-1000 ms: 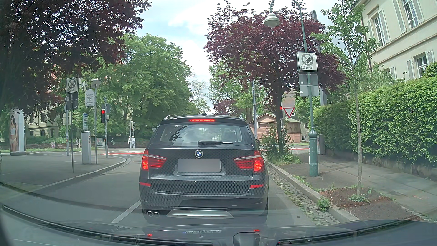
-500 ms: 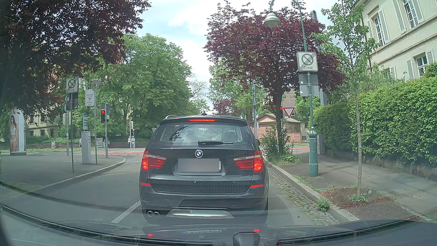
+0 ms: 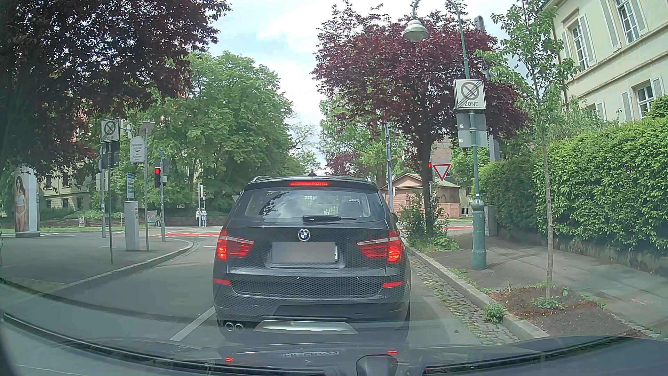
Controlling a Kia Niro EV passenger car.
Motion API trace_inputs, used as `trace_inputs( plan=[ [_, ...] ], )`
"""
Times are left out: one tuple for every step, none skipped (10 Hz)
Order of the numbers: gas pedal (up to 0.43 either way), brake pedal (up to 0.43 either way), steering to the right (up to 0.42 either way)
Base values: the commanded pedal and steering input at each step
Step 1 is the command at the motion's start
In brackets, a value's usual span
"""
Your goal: Follow the waypoints while adhering to traffic rules and regulations
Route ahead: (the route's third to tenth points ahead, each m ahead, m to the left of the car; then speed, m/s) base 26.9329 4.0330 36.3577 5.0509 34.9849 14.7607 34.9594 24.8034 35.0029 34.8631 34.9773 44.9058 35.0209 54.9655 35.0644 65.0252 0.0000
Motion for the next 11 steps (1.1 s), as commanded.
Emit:
trace_inputs(
  plan=[
    [0.0,0.274,0.002],
    [0.0,0.274,0.002],
    [0.0,0.274,0.002],
    [0.0,0.274,0.002],
    [0.0,0.274,0.002],
    [0.0,0.268,0.002],
    [0.0,0.274,0.002],
    [0.0,0.274,0.002],
    [0.0,0.274,0.002],
    [0.0,0.274,0.002],
    [0.0,0.274,0.002]
  ],
)
